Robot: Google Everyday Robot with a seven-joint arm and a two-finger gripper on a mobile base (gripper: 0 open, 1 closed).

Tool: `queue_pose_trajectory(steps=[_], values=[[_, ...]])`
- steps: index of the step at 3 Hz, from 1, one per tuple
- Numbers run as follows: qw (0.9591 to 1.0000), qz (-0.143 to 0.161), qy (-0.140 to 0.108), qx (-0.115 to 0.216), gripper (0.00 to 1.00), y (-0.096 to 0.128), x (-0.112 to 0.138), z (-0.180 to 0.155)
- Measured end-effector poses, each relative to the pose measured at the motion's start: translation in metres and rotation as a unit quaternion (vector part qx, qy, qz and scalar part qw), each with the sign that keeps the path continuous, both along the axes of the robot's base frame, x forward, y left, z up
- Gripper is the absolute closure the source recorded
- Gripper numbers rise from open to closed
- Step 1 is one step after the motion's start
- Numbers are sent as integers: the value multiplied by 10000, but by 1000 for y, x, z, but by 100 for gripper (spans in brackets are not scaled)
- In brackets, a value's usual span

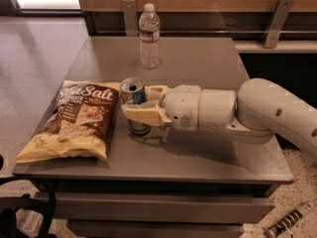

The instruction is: Move redbull can near brown chip bag

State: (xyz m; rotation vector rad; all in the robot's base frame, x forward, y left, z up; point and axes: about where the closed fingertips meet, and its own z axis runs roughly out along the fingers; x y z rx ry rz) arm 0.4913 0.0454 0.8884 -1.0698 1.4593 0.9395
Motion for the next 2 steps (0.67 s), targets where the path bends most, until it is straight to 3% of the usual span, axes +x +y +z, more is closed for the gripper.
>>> queue_pose_trajectory(steps=[1,2], values=[[10000,19,-6,-4,14,2,-1,1],[10000,38,-13,-9,0,4,-2,1]])
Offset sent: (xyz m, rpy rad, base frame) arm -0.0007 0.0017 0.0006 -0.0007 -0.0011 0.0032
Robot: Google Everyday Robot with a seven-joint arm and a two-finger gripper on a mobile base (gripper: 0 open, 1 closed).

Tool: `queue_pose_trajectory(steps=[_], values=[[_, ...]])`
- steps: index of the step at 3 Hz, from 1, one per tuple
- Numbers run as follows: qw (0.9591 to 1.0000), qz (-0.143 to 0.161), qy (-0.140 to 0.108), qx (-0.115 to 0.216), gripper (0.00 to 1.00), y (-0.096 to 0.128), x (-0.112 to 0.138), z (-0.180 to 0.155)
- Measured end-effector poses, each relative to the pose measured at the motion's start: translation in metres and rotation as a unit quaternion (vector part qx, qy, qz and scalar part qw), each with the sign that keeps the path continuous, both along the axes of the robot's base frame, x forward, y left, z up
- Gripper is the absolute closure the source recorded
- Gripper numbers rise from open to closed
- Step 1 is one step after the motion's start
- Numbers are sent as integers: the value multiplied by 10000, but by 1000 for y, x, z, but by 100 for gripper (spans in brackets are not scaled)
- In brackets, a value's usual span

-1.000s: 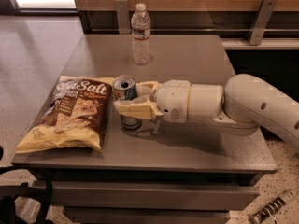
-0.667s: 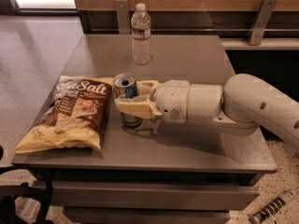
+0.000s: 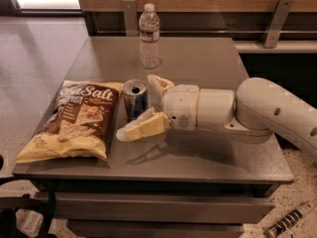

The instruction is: Move redbull can near brown chip bag

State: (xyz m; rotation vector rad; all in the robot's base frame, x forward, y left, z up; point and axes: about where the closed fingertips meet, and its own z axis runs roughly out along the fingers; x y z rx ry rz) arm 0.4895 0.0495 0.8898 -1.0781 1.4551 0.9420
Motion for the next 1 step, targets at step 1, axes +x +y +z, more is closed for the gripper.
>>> queue_pose_trajectory(steps=[1], values=[[10000,0,0,0,0,0,0,0]])
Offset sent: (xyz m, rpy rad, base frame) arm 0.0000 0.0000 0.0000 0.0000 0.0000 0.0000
